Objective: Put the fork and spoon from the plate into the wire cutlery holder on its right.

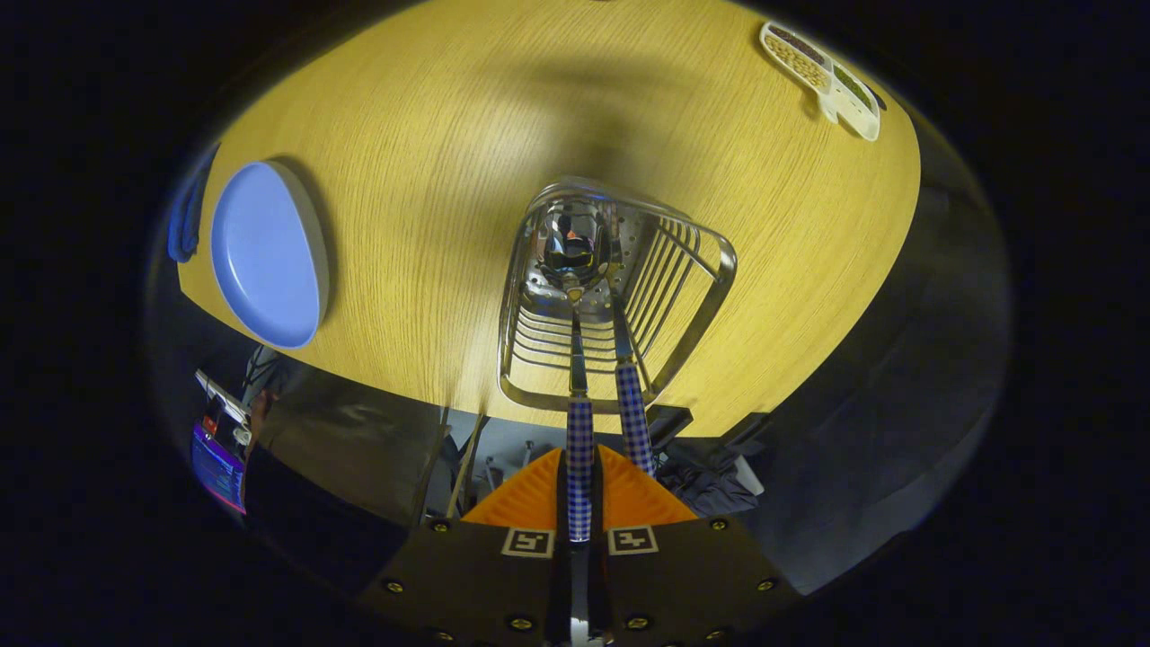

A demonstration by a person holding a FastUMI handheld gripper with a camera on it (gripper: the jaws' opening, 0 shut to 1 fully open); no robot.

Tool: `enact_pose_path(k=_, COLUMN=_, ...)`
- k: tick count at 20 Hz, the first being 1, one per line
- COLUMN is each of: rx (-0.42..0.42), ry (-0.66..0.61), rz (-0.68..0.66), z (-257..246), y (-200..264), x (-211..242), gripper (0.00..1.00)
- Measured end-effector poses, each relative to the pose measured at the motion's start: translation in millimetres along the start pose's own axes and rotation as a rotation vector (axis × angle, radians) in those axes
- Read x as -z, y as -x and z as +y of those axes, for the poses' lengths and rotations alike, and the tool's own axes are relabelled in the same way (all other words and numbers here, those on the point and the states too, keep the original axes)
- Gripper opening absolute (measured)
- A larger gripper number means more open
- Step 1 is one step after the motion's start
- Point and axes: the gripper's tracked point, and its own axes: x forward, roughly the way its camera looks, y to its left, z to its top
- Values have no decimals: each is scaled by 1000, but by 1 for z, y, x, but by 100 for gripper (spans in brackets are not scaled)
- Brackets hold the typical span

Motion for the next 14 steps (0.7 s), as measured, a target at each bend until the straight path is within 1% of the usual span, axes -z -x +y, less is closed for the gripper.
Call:
enact_pose_path(k=2, rx=8, ry=8, rz=7, z=0, y=2, x=-1, gripper=9)
enact_pose_path(k=6, rx=6, ry=17, rz=-2, z=0, y=3, x=-3, gripper=9)
enact_pose_path(k=10, rx=-1, ry=11, rz=-58, z=-3, y=9, x=-7, gripper=11)
enact_pose_path(k=14, rx=-8, ry=-6, rz=-153, z=-9, y=29, x=-5, gripper=13)
